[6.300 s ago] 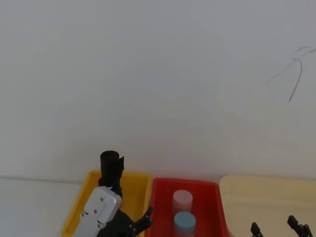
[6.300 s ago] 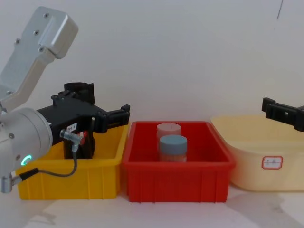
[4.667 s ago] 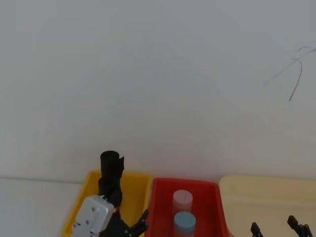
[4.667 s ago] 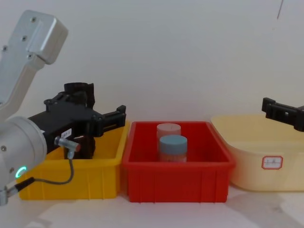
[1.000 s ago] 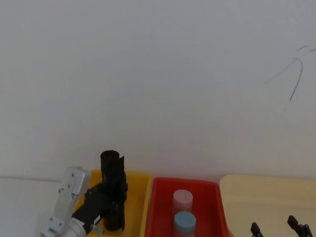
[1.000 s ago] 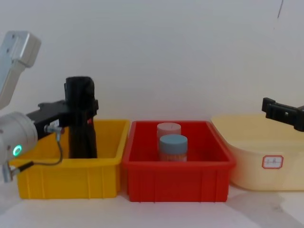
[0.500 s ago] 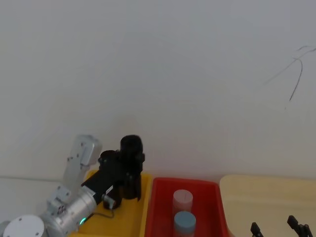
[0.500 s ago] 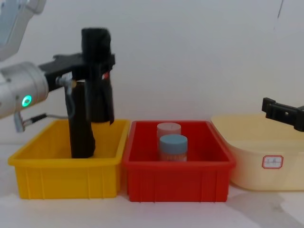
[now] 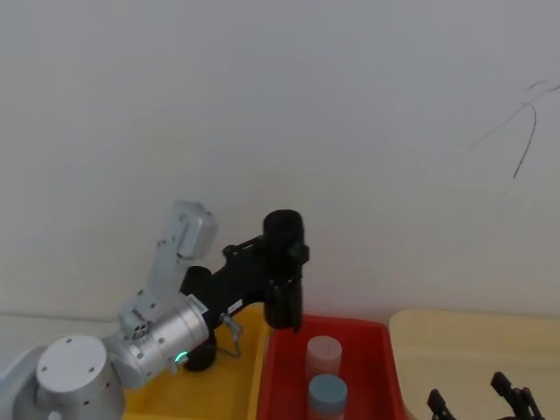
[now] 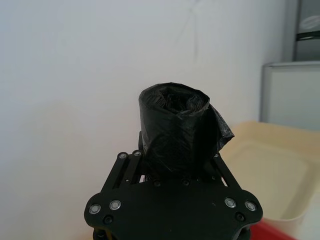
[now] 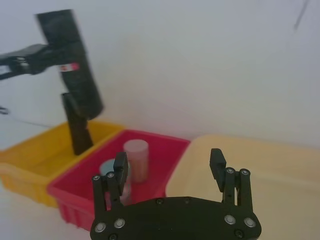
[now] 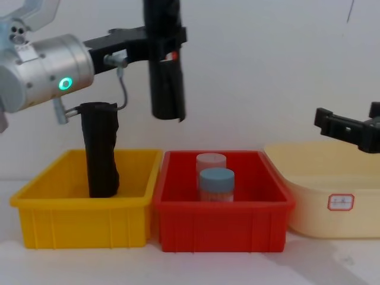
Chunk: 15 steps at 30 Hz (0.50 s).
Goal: Pick up the garbage bag with the one hand and transfer it to the other hand.
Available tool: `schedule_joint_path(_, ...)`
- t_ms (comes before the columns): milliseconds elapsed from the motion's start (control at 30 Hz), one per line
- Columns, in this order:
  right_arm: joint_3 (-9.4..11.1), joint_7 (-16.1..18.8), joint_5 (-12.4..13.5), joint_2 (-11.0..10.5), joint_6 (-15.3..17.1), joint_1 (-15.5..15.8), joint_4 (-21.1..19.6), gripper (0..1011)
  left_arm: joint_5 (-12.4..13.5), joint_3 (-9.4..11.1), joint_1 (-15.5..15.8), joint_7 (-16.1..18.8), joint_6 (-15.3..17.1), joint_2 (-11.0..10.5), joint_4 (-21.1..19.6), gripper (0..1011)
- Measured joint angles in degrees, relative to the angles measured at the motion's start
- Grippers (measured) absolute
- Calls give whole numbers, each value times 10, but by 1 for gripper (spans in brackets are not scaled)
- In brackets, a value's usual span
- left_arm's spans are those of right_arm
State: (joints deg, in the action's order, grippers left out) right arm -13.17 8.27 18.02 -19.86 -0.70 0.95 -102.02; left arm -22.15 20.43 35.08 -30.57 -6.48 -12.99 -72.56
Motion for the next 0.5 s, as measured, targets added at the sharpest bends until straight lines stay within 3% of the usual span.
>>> schedule_joint_path(500,-22,79,14,-9,-42,-10,9,1000,-46,38,60,-96,12,38,70,389)
